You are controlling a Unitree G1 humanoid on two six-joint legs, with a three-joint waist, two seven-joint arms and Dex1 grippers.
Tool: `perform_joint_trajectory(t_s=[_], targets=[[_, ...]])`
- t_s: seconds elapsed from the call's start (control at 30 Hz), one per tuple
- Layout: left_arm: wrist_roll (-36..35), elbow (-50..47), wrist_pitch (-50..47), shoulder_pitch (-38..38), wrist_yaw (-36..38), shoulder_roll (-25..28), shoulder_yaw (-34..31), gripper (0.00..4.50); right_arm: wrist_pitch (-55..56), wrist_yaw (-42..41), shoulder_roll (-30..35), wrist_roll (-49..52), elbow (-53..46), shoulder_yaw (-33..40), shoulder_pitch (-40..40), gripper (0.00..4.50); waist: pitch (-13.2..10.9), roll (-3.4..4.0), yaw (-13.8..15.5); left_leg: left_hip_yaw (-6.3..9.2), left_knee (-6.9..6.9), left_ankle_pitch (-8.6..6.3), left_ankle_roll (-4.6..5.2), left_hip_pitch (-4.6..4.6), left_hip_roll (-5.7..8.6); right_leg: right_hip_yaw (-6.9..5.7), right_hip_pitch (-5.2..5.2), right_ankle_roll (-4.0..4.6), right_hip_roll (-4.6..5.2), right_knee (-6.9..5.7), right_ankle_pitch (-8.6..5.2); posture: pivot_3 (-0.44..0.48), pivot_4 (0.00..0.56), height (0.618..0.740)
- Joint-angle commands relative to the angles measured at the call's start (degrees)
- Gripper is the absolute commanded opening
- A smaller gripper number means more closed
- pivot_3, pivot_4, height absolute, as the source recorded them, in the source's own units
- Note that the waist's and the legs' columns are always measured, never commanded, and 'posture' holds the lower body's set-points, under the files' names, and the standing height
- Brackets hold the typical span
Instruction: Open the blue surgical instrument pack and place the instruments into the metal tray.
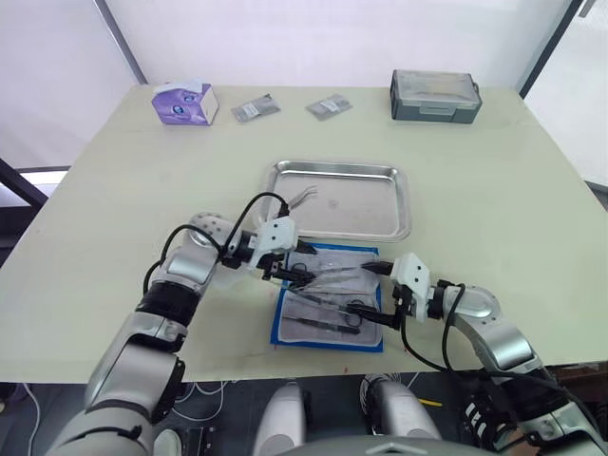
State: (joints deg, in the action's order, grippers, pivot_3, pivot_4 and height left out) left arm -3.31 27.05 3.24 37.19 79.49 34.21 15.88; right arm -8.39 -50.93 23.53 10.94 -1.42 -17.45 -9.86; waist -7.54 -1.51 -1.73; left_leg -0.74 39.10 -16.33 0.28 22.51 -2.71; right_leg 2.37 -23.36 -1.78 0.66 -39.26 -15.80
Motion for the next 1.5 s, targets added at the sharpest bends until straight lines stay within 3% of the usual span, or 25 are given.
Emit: perform_joint_trajectory(t_s=[0.03, 0.07, 0.13, 0.17, 0.47, 1.1, 1.5], targets=[[1.9, 1.2, -0.4, 0.1, -0.6, 0.3, 0.8, 1.41, -3.2, 0.5, 0.9, -3.3, 4.0, -2.9, 3.0, 4.50, 0.0, 0.01, 0.0, 0.00, 0.00, 0.00, 0.00, 0.00, 0.00, 0.00, 0.00, 0.00, 0.00, 0.00, 0.00, 0.000, 0.150, 0.731], [1.9, 1.1, -0.4, 0.1, -0.4, 0.4, 0.9, 1.19, -3.3, 0.6, 0.9, -3.3, 3.9, -2.9, 3.0, 4.50, 0.1, 0.01, 0.1, 0.00, 0.00, 0.00, 0.00, 0.00, 0.00, 0.00, 0.00, 0.00, 0.00, 0.00, 0.00, 0.000, 0.150, 0.731], [1.6, 0.8, -0.6, -0.1, 0.6, 0.6, 1.2, 0.26, -3.3, 0.6, 0.9, -3.3, 3.8, -2.9, 3.1, 4.50, 0.1, 0.02, 0.1, 0.00, 0.00, 0.00, 0.00, 0.00, 0.00, 0.00, 0.01, 0.00, 0.00, 0.01, 0.00, 0.000, 0.150, 0.731], [1.4, 0.6, -0.7, -0.2, 1.1, 0.7, 1.3, 0.10, -3.2, 0.6, 0.9, -3.3, 3.8, -2.9, 3.2, 4.50, 0.1, 0.05, 0.1, 0.00, 0.00, 0.00, 0.00, 0.00, 0.00, 0.00, 0.01, 0.00, 0.00, 0.01, 0.00, 0.000, 0.150, 0.731], [0.7, -0.3, -2.7, 0.5, 2.6, 1.0, 0.8, 0.10, -3.2, 0.7, 0.8, -3.3, 3.7, -3.0, 3.3, 4.50, 0.1, 0.06, 0.1, 0.02, -0.02, 0.00, 0.01, -0.09, -0.01, -0.01, 0.12, 0.00, -0.01, 0.08, 0.00, 0.000, 0.150, 0.731], [1.6, -11.6, -24.8, 6.4, 2.1, 2.7, 2.1, 0.10, -3.0, 0.7, 0.7, -3.5, 4.2, -3.3, 3.3, 4.50, 0.1, 0.07, 0.1, 0.07, -0.02, 0.00, 0.01, -0.07, -0.01, -0.04, 0.14, 0.00, -0.03, 0.12, 0.00, 0.000, 0.150, 0.731], [0.9, -13.7, -26.8, 6.5, 3.2, 5.1, 2.8, 0.10, -2.8, 0.6, 0.6, -3.6, 4.7, -3.3, 3.0, 4.50, 0.1, 0.08, 0.0, 0.08, -0.02, 0.00, 0.01, -0.07, -0.02, -0.03, 0.14, 0.00, -0.05, 0.13, 0.00, 0.000, 0.150, 0.731]])
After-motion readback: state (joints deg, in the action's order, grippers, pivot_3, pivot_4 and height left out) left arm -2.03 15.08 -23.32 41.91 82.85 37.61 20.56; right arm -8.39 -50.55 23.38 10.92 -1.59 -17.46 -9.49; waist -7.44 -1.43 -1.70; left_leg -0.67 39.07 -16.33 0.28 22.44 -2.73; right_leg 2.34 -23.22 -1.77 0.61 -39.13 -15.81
